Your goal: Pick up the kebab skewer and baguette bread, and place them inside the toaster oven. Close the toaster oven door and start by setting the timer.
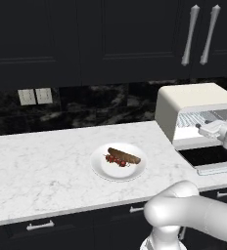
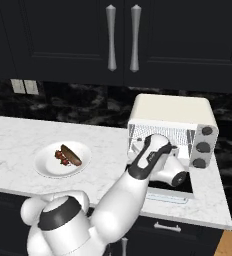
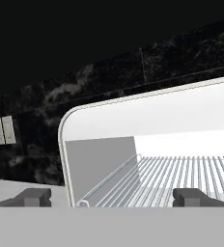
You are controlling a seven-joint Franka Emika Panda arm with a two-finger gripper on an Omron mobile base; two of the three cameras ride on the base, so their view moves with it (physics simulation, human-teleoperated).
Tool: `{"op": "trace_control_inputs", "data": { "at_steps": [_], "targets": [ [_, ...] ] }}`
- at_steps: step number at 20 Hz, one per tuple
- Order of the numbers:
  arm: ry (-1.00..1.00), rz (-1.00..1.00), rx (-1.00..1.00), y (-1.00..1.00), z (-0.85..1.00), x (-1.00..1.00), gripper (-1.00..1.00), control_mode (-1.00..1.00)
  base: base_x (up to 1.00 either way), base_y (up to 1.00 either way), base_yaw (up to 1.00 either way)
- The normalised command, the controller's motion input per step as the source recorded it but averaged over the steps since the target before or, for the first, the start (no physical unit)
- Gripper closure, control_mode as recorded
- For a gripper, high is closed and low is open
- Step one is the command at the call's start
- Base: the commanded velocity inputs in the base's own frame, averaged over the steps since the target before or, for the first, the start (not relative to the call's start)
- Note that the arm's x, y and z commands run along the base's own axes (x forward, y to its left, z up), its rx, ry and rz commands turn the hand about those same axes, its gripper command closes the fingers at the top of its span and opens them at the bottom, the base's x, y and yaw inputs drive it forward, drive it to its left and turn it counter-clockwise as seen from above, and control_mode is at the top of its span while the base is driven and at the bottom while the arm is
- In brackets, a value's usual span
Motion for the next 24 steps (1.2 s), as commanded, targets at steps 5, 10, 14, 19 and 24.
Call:
{"op": "trace_control_inputs", "data": {
  "at_steps": [5,10,14,19,24],
  "targets": [
    [-0.1,0.0,0.0,0.0,-0.02,0.25,-1.0,-1.0,0.0,0.0,0.0],
    [-0.03,0.0,0.0,0.0,-0.14,0.2,-1.0,-1.0,0.0,0.0,0.0],
    [0.0,0.0,0.0,-0.15,-0.04,0.05,-1.0,-1.0,0.0,0.0,0.0],
    [0.0,-0.01,0.0,-0.24,-0.04,0.11,-1.0,-1.0,0.0,0.0,0.0],
    [0.0,-0.03,0.0,-0.07,-0.07,0.24,-1.0,-1.0,0.0,0.0,0.0]
  ]
}}
